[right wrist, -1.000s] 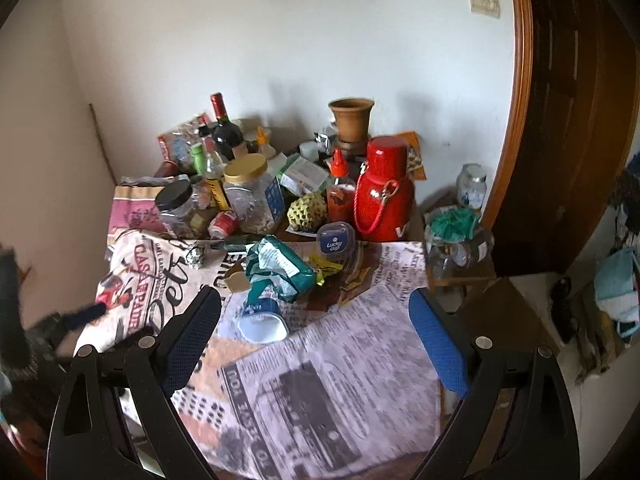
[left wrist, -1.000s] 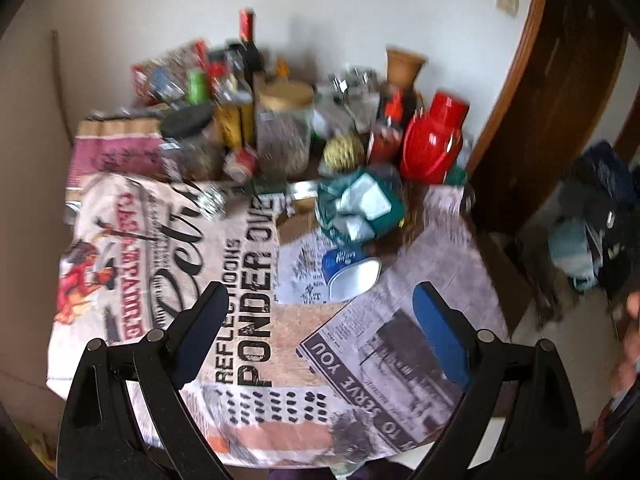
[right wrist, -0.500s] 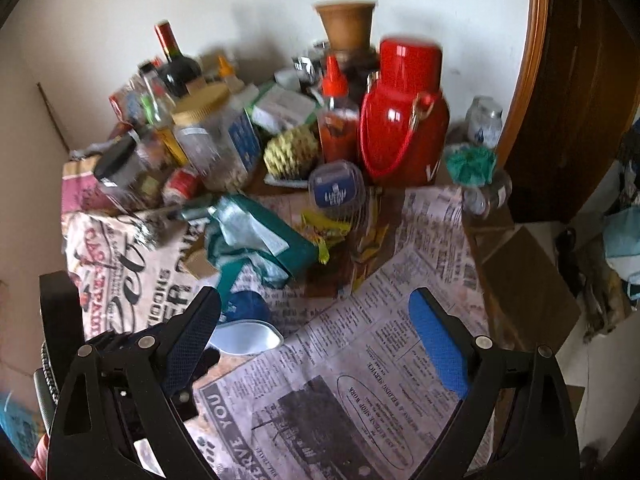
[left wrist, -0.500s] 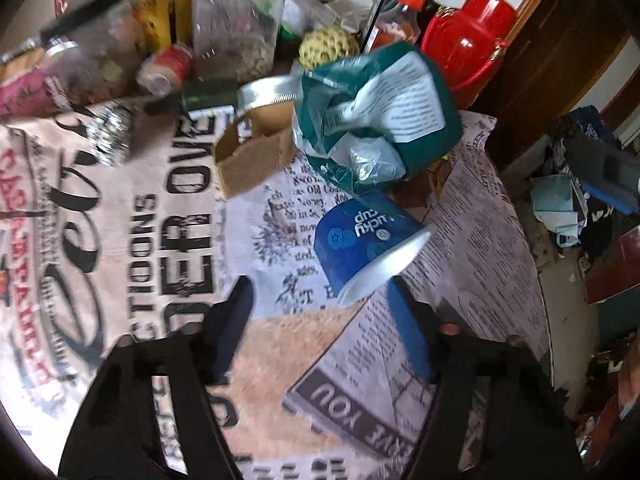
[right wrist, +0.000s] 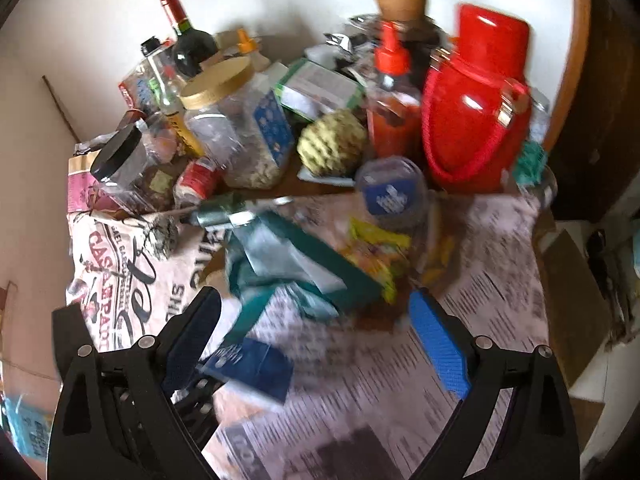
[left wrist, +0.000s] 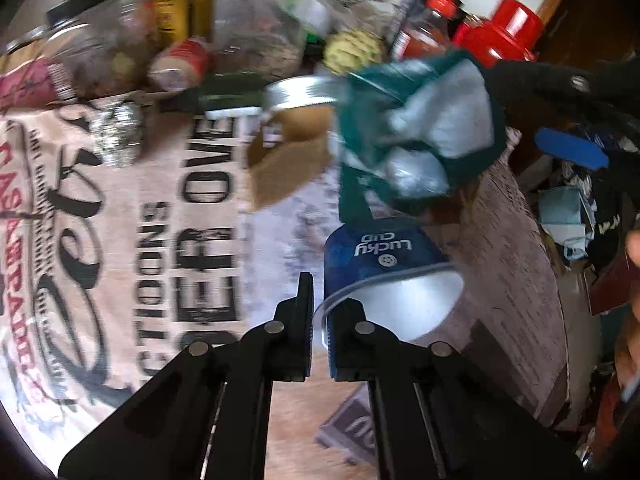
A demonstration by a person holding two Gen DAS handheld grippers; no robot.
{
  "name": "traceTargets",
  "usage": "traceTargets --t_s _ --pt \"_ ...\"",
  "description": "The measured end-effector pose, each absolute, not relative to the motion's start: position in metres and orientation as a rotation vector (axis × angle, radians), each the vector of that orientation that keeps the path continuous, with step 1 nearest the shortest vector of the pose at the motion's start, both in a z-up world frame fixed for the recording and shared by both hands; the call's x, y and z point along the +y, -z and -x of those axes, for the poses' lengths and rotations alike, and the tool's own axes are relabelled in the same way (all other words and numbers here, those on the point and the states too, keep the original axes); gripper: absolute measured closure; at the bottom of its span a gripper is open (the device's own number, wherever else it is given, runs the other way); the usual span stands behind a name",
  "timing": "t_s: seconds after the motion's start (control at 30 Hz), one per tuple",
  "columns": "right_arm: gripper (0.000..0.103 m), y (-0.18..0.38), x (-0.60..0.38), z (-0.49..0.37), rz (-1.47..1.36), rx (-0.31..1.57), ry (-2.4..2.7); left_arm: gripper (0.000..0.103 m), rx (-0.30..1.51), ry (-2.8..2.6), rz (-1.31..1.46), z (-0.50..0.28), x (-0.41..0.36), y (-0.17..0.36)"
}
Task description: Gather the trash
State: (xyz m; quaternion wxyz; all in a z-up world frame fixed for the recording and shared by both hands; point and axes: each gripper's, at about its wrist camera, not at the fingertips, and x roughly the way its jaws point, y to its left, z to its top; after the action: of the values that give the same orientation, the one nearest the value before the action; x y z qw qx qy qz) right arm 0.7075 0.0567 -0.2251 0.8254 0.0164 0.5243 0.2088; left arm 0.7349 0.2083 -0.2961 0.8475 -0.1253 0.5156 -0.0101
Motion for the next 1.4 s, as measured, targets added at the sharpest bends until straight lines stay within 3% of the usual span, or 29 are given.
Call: traceTargets --t_s 0.23,0.3,0.33,0.47,0.67,1.03,1.4 --pt "0.009 0.237 0.098 -0.728 0.068 1.1 -0.496 0.099 1.065 -0.095 0.303 -0.716 0.259 0.289" --pt "0.013 0.247 0.107 -0.731 0.108 1.127 -0.498 0.099 1.061 -0.119 0.313 -0.71 0.27 0.286" --pt "0.018 0.252 0.111 -0.731 0.13 1.143 -0.493 0.099 1.059 -0.128 0.316 -0.708 0.274 0.285" --pt "0.059 0.263 0.112 -0.731 0.082 1.203 -0.525 0.099 1.051 -0.156 0.318 -0.703 0.285 0.282" --pt "0.088 0.254 0.111 -0.719 0.062 1.194 -0.551 0.099 1.012 -0.171 0.309 -0.7 0.283 0.262" --pt "0.092 0.177 0.059 -0.683 -0.024 1.064 -0.587 0.099 0.892 -0.159 0.267 -0.689 0.244 0.188" --pt "0.092 0.11 -0.038 -0.628 -0.048 0.919 -0.554 0.099 0.749 -0.174 0.223 -0.63 0.154 0.111"
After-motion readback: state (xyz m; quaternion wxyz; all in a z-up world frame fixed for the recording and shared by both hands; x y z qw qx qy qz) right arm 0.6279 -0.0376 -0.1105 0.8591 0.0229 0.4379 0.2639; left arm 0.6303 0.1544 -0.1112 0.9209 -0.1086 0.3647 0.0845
